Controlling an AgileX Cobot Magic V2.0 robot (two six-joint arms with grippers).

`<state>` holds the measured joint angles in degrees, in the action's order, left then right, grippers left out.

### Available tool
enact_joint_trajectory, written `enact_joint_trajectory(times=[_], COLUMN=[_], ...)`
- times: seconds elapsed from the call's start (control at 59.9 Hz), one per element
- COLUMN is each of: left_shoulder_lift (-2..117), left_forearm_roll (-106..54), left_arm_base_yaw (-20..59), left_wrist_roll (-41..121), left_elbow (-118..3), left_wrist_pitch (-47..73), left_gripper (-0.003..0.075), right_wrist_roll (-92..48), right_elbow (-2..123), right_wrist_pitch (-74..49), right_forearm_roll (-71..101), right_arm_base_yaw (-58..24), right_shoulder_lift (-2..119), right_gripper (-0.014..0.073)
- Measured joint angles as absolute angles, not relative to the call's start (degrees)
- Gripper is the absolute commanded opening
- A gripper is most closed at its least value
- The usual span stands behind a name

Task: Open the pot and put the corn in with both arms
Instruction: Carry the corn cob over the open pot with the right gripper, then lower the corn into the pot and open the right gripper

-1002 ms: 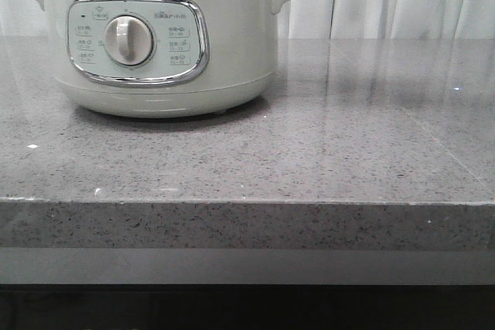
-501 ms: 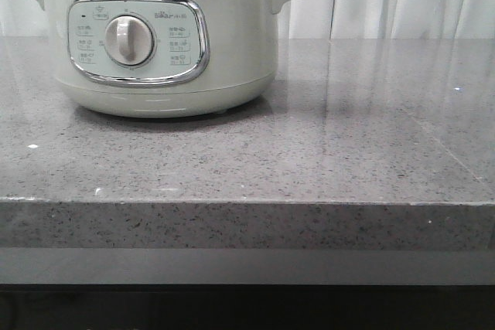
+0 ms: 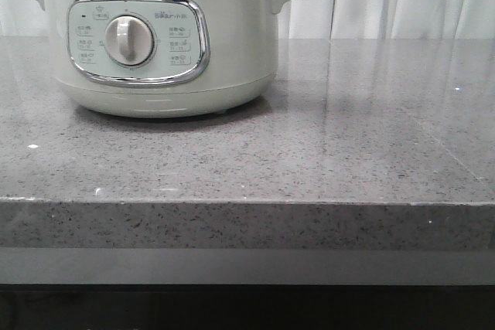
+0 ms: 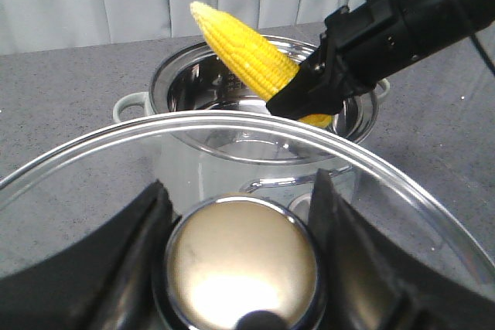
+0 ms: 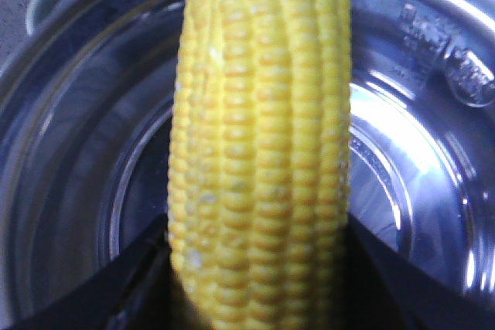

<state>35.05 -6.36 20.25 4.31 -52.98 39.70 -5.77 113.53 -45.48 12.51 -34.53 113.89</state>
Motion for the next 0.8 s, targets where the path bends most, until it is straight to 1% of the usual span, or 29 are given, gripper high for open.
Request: enact_joint_trajectory(times=[0.267, 0.401, 0.451, 0.668, 0.735, 0.802], left_shoulder_lift=[35.0, 35.0, 35.0, 35.0, 35.0, 35.0], left_forearm_roll=[-6.4, -6.4, -6.4, -6.4, -6.4, -6.4], left_arm_base_yaw=[20.2, 20.2, 20.2, 20.2, 20.2, 20.2], left_wrist_roll=[4.3, 4.3, 4.3, 4.3, 4.3, 4.3], left_elbow=[-53.0, -53.0, -53.0, -53.0, -53.0, -53.0], left_wrist_pitch=[39.7, 39.7, 39.7, 39.7, 39.7, 39.7], left_gripper=[0.0242, 0.0242, 0.0242, 0.0242, 0.0242, 0.0242], right_wrist_roll=[-5.8, -5.8, -5.8, -5.8, -5.8, -5.8], right_elbow=[113.5, 113.5, 113.5, 113.5, 113.5, 113.5], right_wrist_pitch=[-45.6, -46.9, -47.3, -48.4, -48.4, -48.4], right_forearm_roll=[12.1, 12.0, 12.0, 12.0, 12.0, 12.0], right_arm_base_yaw=[-34.5, -34.5, -34.5, -34.5, -34.5, -34.5], right_shoulder_lift=[115.8, 116.1, 116.1, 116.1, 116.1, 116.1], right_gripper=[0.0361, 0.0376, 0.0396, 0.0556, 0.0586, 0.0594])
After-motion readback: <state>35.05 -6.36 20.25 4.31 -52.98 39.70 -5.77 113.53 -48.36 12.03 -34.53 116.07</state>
